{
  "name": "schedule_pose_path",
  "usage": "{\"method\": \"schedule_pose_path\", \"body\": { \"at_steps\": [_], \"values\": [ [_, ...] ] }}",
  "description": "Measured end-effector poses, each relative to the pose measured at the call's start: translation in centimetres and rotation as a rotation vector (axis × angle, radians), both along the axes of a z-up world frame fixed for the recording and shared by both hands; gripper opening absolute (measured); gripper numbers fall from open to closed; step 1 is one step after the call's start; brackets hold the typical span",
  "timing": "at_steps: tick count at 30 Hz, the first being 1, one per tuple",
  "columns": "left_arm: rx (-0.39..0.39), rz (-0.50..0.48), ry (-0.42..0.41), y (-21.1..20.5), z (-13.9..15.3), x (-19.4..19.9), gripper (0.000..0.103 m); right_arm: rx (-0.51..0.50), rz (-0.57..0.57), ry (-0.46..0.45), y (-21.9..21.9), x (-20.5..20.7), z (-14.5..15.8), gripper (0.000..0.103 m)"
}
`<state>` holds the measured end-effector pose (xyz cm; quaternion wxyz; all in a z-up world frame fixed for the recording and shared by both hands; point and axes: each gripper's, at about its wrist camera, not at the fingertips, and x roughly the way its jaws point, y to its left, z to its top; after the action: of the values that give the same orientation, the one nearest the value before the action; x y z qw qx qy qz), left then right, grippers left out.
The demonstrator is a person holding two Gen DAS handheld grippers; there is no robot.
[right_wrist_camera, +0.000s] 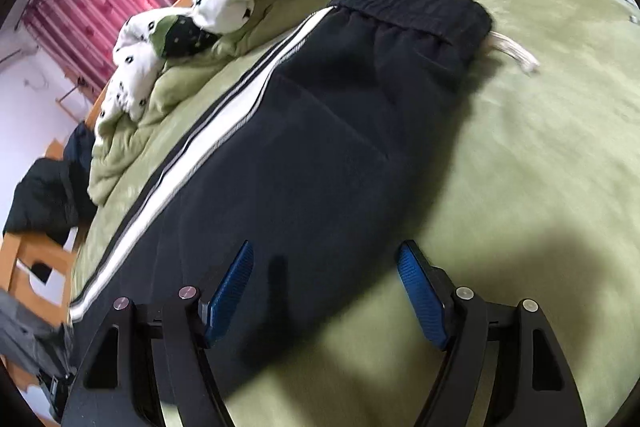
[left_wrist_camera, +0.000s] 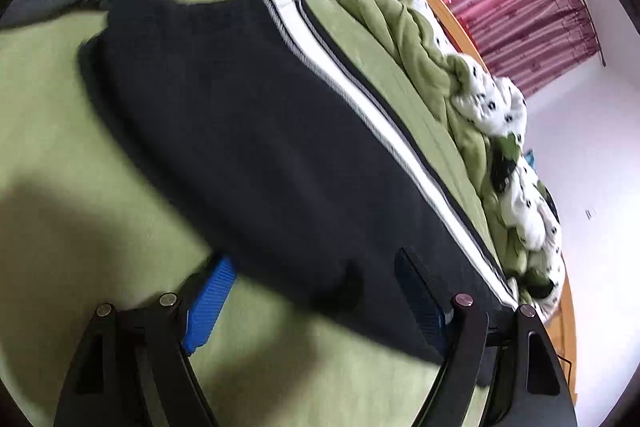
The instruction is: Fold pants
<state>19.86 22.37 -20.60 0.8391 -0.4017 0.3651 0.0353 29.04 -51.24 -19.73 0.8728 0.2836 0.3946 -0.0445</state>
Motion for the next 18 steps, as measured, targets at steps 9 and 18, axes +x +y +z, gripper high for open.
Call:
{"method": "schedule_pose_path", "body": {
  "at_steps": [9,18],
  "values": [
    [0.104,0.121,0.058,0.4,0.2,2.3,0.013,0.017,-0.124,-0.044,-1.9,4.7,1.2,0.016],
    [0.208,-0.009,0.030,-2.6,4.7,-4.6,0.012,0.004,-0.080,-0.044,-4.2,-1.6,5.0,0.014]
  ]
}}
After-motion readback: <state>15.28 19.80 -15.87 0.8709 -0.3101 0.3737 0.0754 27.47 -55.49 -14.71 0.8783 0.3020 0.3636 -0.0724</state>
